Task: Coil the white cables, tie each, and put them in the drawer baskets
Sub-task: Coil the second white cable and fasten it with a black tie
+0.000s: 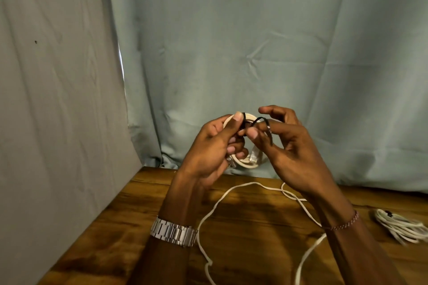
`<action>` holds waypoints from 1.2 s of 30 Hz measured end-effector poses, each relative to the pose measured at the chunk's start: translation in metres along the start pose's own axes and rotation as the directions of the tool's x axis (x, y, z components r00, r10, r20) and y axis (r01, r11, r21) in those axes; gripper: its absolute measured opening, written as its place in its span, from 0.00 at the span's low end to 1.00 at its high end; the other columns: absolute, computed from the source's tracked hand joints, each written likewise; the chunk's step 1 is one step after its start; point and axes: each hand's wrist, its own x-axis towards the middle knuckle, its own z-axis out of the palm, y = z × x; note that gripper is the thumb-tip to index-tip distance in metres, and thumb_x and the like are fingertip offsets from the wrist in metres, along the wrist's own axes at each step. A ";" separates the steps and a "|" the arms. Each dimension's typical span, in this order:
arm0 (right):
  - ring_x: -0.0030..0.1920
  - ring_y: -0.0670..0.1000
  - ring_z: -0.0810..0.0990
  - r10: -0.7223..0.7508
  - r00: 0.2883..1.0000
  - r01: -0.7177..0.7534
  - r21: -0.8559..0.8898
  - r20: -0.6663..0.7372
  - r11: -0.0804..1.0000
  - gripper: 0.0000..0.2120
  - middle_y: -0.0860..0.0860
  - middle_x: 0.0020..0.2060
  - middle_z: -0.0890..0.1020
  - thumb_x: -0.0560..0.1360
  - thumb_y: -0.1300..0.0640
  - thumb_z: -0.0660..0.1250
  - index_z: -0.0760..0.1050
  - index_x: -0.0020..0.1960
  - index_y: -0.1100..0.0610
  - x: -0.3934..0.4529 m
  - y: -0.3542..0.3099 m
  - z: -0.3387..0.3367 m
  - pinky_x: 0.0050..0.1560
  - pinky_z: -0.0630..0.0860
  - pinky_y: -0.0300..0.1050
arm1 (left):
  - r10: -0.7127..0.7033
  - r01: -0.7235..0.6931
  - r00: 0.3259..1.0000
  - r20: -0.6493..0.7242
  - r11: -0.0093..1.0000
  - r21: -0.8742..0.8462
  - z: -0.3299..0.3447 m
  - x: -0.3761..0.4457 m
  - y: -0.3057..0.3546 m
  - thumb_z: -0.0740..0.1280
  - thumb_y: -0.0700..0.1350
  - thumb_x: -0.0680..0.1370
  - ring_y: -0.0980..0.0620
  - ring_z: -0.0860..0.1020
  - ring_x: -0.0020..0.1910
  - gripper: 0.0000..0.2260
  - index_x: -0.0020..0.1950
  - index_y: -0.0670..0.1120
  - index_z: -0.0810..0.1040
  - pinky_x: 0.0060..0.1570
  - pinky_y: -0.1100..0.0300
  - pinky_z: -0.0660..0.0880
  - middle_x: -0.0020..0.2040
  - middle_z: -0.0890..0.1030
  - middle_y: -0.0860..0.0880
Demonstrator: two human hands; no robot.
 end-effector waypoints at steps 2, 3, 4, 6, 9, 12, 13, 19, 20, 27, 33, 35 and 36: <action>0.72 0.44 0.65 -0.019 0.999 0.020 -0.035 0.026 0.999 0.12 0.41 0.66 0.71 0.73 0.38 0.66 0.84 0.48 0.41 0.000 -0.001 -0.004 0.58 0.70 0.40 | -0.001 0.002 0.999 0.035 0.999 -0.032 -0.002 0.001 -0.001 0.66 0.48 0.78 0.60 0.64 0.26 0.14 0.58 0.40 0.80 0.30 0.64 0.66 0.38 0.74 0.46; 0.72 0.44 0.65 -0.033 0.999 0.036 -0.059 0.041 0.998 0.10 0.41 0.66 0.71 0.74 0.40 0.66 0.84 0.48 0.41 0.000 -0.001 -0.006 0.55 0.69 0.36 | -0.002 0.004 0.999 0.049 0.999 -0.043 -0.002 0.001 -0.001 0.67 0.47 0.77 0.60 0.64 0.26 0.14 0.58 0.40 0.79 0.29 0.65 0.67 0.39 0.75 0.46; 0.72 0.44 0.65 -0.049 0.997 0.054 -0.092 0.055 0.994 0.07 0.41 0.66 0.72 0.76 0.43 0.67 0.84 0.47 0.41 0.001 -0.001 -0.009 0.53 0.67 0.34 | 0.000 0.003 0.998 0.062 0.999 -0.049 -0.001 0.001 -0.002 0.67 0.47 0.76 0.60 0.64 0.25 0.14 0.57 0.40 0.79 0.29 0.65 0.67 0.38 0.76 0.46; 0.71 0.44 0.66 -0.078 0.994 0.090 -0.163 0.081 0.983 0.05 0.41 0.66 0.72 0.78 0.49 0.69 0.84 0.48 0.42 0.001 -0.001 -0.014 0.52 0.67 0.33 | 0.008 -0.005 0.997 0.079 0.999 -0.040 0.000 0.001 -0.002 0.67 0.46 0.77 0.60 0.64 0.25 0.13 0.57 0.40 0.78 0.29 0.64 0.67 0.37 0.77 0.47; 0.71 0.46 0.68 -0.125 0.975 0.170 -0.254 0.185 0.952 0.09 0.43 0.67 0.72 0.77 0.49 0.68 0.82 0.55 0.39 0.000 -0.002 -0.029 0.54 0.74 0.38 | 0.036 -0.038 0.996 0.078 0.999 0.025 0.002 -0.001 -0.002 0.66 0.46 0.78 0.59 0.63 0.26 0.13 0.58 0.39 0.77 0.30 0.63 0.66 0.36 0.76 0.48; 0.68 0.46 0.72 -0.158 0.935 0.276 -0.373 0.317 0.886 0.16 0.45 0.69 0.73 0.76 0.48 0.68 0.80 0.63 0.39 -0.003 -0.006 -0.042 0.54 0.76 0.36 | 0.053 -0.057 0.998 0.039 0.993 0.105 0.002 -0.002 0.000 0.65 0.47 0.79 0.58 0.62 0.26 0.12 0.57 0.40 0.78 0.30 0.62 0.67 0.34 0.73 0.50; 0.66 0.46 0.74 -0.192 0.938 0.297 -0.382 0.290 0.875 0.16 0.45 0.69 0.75 0.77 0.52 0.69 0.80 0.63 0.41 -0.003 -0.007 -0.044 0.51 0.76 0.32 | 0.056 -0.060 0.998 0.032 0.989 0.134 0.002 -0.003 0.000 0.65 0.47 0.80 0.58 0.62 0.26 0.11 0.56 0.40 0.78 0.30 0.61 0.67 0.33 0.72 0.50; 0.59 0.41 0.82 -0.237 0.971 0.235 -0.321 0.033 0.918 0.21 0.45 0.60 0.83 0.74 0.50 0.73 0.78 0.66 0.51 -0.001 -0.012 -0.032 0.61 0.79 0.38 | 0.025 -0.060 0.995 0.100 0.929 0.364 0.003 -0.004 -0.003 0.61 0.44 0.84 0.56 0.65 0.28 0.11 0.56 0.36 0.75 0.35 0.57 0.71 0.31 0.70 0.52; 0.58 0.42 0.83 -0.239 0.969 0.244 -0.331 0.056 0.912 0.21 0.45 0.59 0.84 0.74 0.50 0.74 0.79 0.66 0.51 -0.001 -0.011 -0.031 0.60 0.80 0.40 | 0.024 -0.070 0.992 0.121 0.917 0.392 0.003 -0.004 -0.003 0.61 0.44 0.84 0.55 0.65 0.28 0.11 0.56 0.35 0.74 0.36 0.55 0.71 0.31 0.70 0.51; 0.49 0.36 0.83 -0.237 0.964 0.261 -0.277 0.116 0.925 0.20 0.39 0.46 0.84 0.67 0.43 0.70 0.85 0.55 0.51 0.000 -0.014 -0.044 0.46 0.77 0.25 | -0.058 -0.048 0.980 0.188 0.855 0.517 0.007 -0.008 -0.002 0.61 0.42 0.85 0.54 0.68 0.30 0.08 0.56 0.38 0.72 0.38 0.45 0.69 0.32 0.70 0.49; 0.43 0.41 0.85 -0.282 0.956 0.291 -0.406 0.082 0.867 0.12 0.47 0.45 0.88 0.70 0.58 0.78 0.86 0.54 0.55 0.002 -0.004 -0.043 0.47 0.82 0.35 | -0.055 -0.019 0.992 0.110 0.814 0.581 0.012 -0.004 -0.009 0.60 0.40 0.84 0.57 0.73 0.30 0.04 0.59 0.43 0.71 0.34 0.58 0.73 0.31 0.73 0.55; 0.41 0.42 0.85 -0.303 0.952 0.295 -0.424 0.049 0.856 0.11 0.48 0.43 0.87 0.71 0.59 0.79 0.86 0.53 0.56 0.002 0.001 -0.041 0.43 0.84 0.39 | -0.059 0.017 0.997 0.056 0.826 0.564 0.015 -0.003 -0.010 0.60 0.40 0.84 0.57 0.73 0.31 0.05 0.59 0.46 0.69 0.31 0.64 0.71 0.33 0.74 0.52; 0.40 0.43 0.85 -0.320 0.947 0.301 -0.442 0.035 0.845 0.12 0.48 0.42 0.87 0.70 0.59 0.79 0.85 0.53 0.57 0.002 0.005 -0.040 0.42 0.84 0.40 | -0.058 0.031 0.998 0.032 0.832 0.553 0.017 -0.003 -0.011 0.60 0.42 0.84 0.57 0.74 0.32 0.05 0.59 0.47 0.68 0.31 0.65 0.71 0.34 0.74 0.50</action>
